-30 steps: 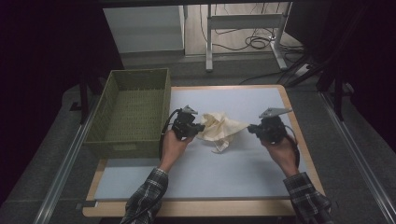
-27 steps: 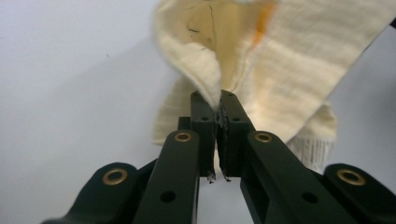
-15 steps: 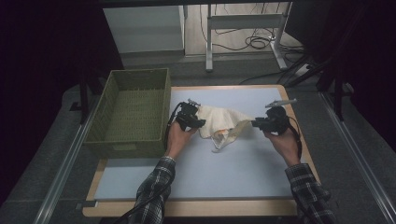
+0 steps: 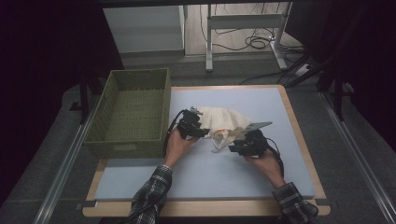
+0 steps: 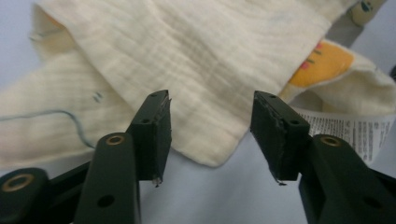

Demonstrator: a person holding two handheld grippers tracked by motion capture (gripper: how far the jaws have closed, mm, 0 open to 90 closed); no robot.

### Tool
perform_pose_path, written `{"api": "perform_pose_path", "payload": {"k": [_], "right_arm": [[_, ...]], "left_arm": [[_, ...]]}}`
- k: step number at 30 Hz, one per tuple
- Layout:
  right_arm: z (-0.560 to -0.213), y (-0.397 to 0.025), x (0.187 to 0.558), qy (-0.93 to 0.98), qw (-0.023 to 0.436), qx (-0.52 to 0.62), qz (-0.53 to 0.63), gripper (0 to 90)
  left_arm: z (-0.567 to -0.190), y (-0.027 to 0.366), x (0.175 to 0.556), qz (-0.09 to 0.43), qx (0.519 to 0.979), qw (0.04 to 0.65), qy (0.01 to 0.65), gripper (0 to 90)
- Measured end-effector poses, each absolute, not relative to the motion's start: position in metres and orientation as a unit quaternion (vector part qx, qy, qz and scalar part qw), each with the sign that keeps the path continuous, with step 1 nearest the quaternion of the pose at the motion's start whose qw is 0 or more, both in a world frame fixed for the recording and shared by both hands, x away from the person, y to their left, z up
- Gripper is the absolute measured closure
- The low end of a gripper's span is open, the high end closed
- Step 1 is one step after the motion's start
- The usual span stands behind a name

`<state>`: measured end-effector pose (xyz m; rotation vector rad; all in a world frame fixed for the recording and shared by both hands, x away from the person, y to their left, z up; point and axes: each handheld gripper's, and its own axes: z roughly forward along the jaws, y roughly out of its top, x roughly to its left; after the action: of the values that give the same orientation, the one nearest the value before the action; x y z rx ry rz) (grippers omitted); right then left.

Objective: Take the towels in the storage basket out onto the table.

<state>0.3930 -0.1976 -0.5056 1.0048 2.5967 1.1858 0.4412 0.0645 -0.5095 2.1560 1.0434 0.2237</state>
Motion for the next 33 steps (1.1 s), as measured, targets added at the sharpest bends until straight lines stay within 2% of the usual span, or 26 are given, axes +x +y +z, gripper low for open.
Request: {"api": "perform_pose_path", "payload": {"k": [5,8,10,13,14,15,17,19,25,33], "right_arm": [[-0.51,-0.169,0.401,0.847,0.059,0.344,0.4,44.2],[-0.516,-0.155,0.408,0.848,0.073,0.356,0.386,42.7],[-0.524,-0.146,0.411,0.855,0.1,0.359,0.361,48.6],[-0.527,-0.141,0.406,0.862,0.16,0.335,0.346,80.3],[-0.526,-0.141,0.404,0.865,0.158,0.329,0.344,85.4],[-0.526,-0.142,0.403,0.866,0.156,0.327,0.344,86.4],[-0.525,-0.149,0.401,0.869,0.149,0.325,0.343,86.9],[-0.522,-0.156,0.396,0.87,0.149,0.32,0.344,86.9],[-0.514,-0.183,0.376,0.876,0.151,0.31,0.339,86.6],[-0.509,-0.22,0.342,0.884,0.146,0.299,0.328,86.3]], "left_arm": [[-0.519,0.061,0.441,0.085,0.842,0.35,0.401,45.1],[-0.524,0.06,0.442,0.089,0.846,0.34,0.401,45.3],[-0.526,0.059,0.442,0.095,0.846,0.34,0.4,46.6],[-0.526,0.06,0.441,0.106,0.847,0.333,0.4,59.0],[-0.526,0.06,0.441,0.106,0.846,0.335,0.401,62.9],[-0.526,0.062,0.441,0.103,0.846,0.337,0.401,66.3],[-0.526,0.063,0.441,0.092,0.843,0.343,0.404,83.4],[-0.524,0.063,0.439,0.097,0.842,0.343,0.405,87.1],[-0.499,0.063,0.434,0.107,0.822,0.391,0.399,87.7],[-0.459,0.06,0.437,0.142,0.813,0.407,0.392,87.4]]}}
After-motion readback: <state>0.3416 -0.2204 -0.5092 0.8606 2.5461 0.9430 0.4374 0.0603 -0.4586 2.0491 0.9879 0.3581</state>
